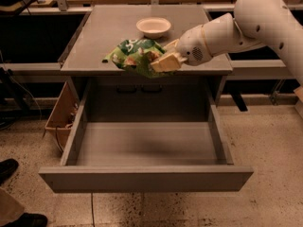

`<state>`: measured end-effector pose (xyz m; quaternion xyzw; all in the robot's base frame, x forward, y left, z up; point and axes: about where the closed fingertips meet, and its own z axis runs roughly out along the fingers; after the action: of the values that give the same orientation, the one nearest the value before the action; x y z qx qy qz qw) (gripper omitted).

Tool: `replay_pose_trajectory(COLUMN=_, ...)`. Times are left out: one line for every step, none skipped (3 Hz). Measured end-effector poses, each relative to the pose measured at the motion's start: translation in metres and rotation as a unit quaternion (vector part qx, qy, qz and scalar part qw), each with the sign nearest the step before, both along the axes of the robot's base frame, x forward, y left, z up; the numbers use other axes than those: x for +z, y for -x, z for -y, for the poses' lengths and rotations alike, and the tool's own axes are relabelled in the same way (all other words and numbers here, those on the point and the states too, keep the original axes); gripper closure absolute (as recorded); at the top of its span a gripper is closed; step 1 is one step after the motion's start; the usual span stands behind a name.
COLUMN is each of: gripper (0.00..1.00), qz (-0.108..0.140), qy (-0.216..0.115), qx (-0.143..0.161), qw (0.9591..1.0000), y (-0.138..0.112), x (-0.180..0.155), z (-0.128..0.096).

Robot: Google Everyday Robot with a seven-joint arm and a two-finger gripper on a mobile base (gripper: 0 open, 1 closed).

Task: Place green rice chip bag into top drawer

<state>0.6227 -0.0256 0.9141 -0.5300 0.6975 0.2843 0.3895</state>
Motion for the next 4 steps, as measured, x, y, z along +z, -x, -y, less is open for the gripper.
replay_pose_trajectory(gripper=1.0, qz=-0.003, qy=0.007, qx=0.015, qw=0.9999, y=0.022, x=-0.012, z=0.016)
replay_pose_trajectory(gripper=1.0, qz=-0.003, qy=0.02, qx=0.016, qw=0.9997, y=0.042, x=-0.024, z=0.047)
replay_pose_trajectory(gripper=1.0, qz=-0.006, qy=0.049, qx=0.016, qw=0.9986, y=0.053, x=-0.046, z=0.082)
replay_pose_trajectory(gripper=1.0, qz=-0.011, qy=0.088, qx=0.01, qw=0.996, y=0.054, x=-0.071, z=0.109)
